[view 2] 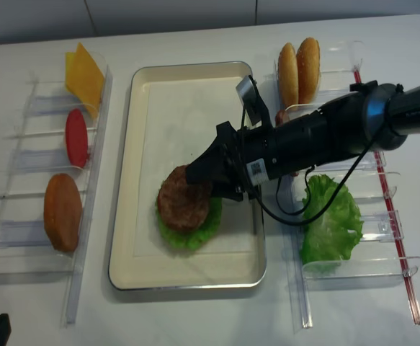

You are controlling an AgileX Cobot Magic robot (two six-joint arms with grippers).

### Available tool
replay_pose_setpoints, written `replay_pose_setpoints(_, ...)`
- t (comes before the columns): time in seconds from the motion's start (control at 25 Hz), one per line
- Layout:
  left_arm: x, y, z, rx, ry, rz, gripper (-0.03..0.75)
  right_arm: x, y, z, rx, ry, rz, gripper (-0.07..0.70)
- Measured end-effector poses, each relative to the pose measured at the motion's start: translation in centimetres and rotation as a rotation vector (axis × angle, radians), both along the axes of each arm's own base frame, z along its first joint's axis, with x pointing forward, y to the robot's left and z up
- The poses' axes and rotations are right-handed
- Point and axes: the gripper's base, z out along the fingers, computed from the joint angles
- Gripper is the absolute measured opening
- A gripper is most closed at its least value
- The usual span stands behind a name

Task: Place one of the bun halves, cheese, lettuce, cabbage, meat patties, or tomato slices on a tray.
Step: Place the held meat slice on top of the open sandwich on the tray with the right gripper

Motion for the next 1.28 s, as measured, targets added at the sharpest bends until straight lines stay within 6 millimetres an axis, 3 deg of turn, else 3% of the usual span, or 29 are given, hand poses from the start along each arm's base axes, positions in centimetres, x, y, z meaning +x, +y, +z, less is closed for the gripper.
replay_pose_setpoints(0.76,0.0,0.0,0.0,0.0,-0.002,0.0,0.409,1.1,0.4,1.4,-0.168,-0.043,0.174,0.365)
replay_pose_setpoints(1.28,0.0,0.0,0.0,0.0,-0.002,0.0,0.409,1.8,-0.3,4.4,-0.354,-0.174,0.235,0.365)
